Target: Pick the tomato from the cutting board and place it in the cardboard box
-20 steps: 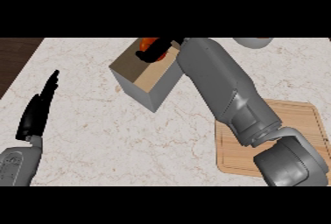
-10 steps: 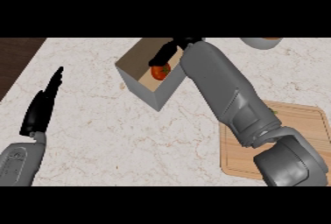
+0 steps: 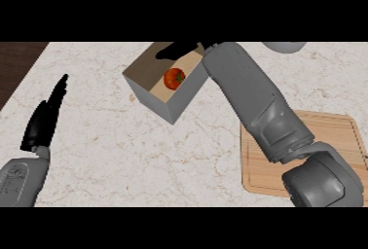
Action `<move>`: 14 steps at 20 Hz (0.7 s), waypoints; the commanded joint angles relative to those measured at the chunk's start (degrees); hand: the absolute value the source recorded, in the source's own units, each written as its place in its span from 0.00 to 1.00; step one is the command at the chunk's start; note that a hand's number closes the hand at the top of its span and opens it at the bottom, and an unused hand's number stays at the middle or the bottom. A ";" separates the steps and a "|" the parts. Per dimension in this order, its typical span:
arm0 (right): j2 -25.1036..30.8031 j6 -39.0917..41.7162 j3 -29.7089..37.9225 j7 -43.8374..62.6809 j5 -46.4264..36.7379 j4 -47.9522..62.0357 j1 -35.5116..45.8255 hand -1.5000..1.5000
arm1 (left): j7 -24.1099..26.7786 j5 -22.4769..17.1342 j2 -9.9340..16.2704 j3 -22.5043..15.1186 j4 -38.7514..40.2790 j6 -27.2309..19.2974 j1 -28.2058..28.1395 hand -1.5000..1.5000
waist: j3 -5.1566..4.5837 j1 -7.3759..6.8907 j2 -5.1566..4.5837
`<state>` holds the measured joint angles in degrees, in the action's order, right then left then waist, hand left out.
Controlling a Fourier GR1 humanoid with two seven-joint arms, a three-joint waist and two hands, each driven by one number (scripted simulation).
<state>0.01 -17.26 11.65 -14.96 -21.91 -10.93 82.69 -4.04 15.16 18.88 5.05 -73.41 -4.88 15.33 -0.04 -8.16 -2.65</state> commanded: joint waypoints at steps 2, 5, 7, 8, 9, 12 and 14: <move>2.57 2.21 5.05 -5.14 4.80 -1.52 -0.88 0.00 | -1.60 0.45 -0.93 0.00 -1.73 -1.44 -1.23 0.50 | 0.10 1.95 0.44; 3.69 5.75 6.63 -9.21 6.51 -1.23 -3.92 0.00 | 1.54 -1.18 2.30 3.18 0.05 0.11 -3.78 0.50 | 0.05 3.17 0.81; 6.12 7.51 7.08 -8.18 6.67 -0.06 -3.68 0.00 | -0.37 -0.90 0.31 1.95 -0.75 -0.47 -2.73 0.50 | 0.05 3.77 0.86; 7.53 8.00 7.65 -8.58 7.06 0.04 -3.74 0.00 | 0.38 -1.73 2.48 3.61 0.40 0.74 -2.41 0.50 | 0.03 3.44 0.59; 8.53 7.56 7.56 -6.38 6.75 0.42 -2.07 0.00 | 1.03 -0.40 0.78 2.40 0.90 -0.97 -1.92 0.50 | 0.01 3.91 0.72; 14.15 12.26 8.44 -9.35 7.45 0.81 -6.35 0.00 | -0.77 -1.95 2.38 3.71 -1.07 0.82 -2.28 0.50 | 0.09 4.54 1.03; 14.44 11.29 8.25 -10.03 6.99 1.46 -7.61 0.00 | -0.33 -1.53 1.39 3.12 -0.99 0.38 -3.53 0.50 | 0.08 4.41 1.04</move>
<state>11.08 -7.56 19.42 -23.63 -15.03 -10.27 77.39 -3.74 14.16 19.95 7.70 -74.10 -5.18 11.98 0.02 -4.28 -1.77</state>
